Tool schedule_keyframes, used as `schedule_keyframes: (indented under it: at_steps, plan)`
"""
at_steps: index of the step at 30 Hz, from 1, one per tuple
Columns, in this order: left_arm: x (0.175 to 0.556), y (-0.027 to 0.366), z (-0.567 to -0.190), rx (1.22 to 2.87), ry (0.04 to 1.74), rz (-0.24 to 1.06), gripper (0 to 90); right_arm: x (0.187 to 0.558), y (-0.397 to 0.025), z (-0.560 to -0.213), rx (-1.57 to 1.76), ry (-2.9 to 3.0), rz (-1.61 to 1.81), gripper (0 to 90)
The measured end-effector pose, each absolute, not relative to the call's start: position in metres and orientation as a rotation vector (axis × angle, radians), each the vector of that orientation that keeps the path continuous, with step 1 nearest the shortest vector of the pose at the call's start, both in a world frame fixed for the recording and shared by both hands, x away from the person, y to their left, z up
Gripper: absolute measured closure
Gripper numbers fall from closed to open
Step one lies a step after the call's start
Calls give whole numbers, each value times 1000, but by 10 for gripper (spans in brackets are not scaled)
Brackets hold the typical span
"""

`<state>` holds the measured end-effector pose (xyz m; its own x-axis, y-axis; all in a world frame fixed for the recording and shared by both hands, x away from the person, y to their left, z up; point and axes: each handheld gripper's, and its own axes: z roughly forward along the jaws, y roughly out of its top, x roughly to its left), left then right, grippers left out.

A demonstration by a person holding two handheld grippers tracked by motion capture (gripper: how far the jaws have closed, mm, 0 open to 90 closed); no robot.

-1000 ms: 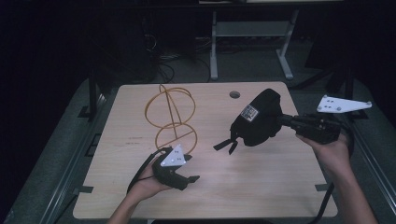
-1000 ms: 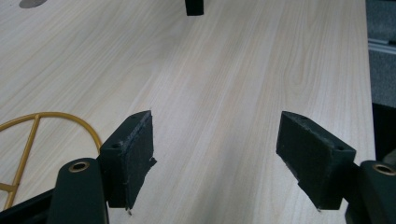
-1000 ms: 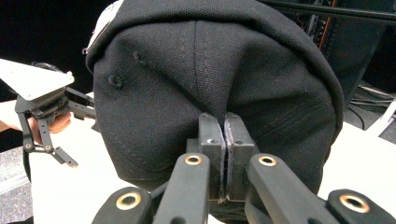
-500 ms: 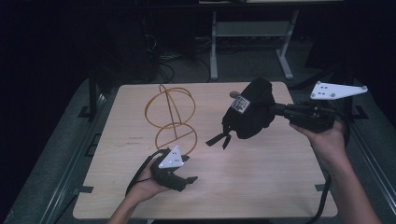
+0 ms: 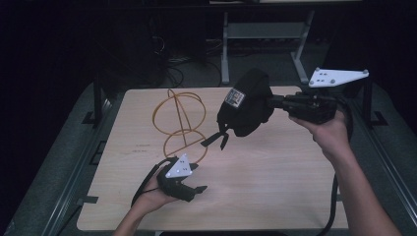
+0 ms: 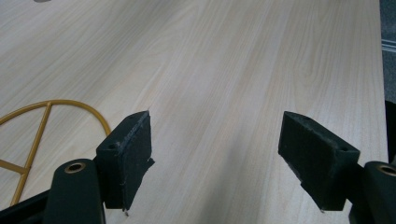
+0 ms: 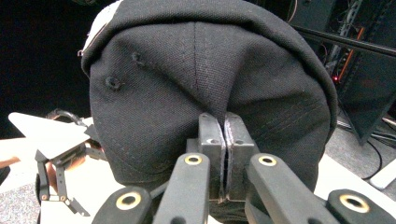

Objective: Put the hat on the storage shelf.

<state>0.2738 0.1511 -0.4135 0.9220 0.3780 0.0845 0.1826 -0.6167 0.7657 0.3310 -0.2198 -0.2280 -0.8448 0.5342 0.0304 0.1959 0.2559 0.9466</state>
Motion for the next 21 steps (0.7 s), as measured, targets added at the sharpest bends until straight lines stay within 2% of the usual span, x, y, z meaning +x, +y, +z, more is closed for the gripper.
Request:
schedule_keyframes:
  at_steps: [21]
  plan:
    - [274,157,-410,2230,414,290,255,358,-144,-192,542,2342,1578,882]
